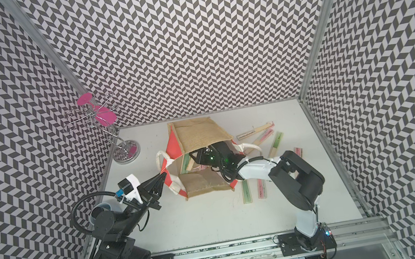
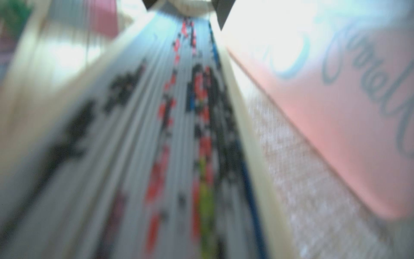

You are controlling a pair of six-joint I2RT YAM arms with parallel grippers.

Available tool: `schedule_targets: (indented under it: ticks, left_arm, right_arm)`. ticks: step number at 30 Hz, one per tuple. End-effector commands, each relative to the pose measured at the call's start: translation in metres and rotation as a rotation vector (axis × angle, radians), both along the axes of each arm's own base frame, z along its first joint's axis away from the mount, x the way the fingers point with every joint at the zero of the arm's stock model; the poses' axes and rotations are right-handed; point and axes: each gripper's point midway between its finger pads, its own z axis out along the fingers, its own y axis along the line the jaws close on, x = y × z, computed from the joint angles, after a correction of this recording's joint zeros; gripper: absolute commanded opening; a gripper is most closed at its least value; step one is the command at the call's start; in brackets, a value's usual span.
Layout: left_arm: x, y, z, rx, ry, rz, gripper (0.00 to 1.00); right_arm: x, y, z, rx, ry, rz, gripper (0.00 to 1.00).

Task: Take out the folding fans from the tote bags
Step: Pick up the folding fan from the canvas bag.

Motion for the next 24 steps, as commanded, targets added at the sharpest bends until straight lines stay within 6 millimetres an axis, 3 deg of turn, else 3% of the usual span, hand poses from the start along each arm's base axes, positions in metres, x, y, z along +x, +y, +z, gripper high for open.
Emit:
schedule_targets:
  ticks: [1, 13, 24]
  left_arm:
    - [0.001, 0.015, 0.052, -0.054, -0.156, 0.094, 0.00]
    - [0.069, 0.029, 0.075, 0.072, -0.009, 0.348, 0.00]
    - [0.099, 0.033, 0.071, 0.109, 0.034, 0.432, 0.00]
  right_arm:
    - [-0.006, -0.006, 0.033, -0.043, -0.113, -0.001, 0.01]
    - [-0.048, -0.005, 0.061, -0.152, -0.195, 0.057, 0.00]
    - [-0.058, -0.011, 0.084, -0.163, -0.236, 0.061, 0.00]
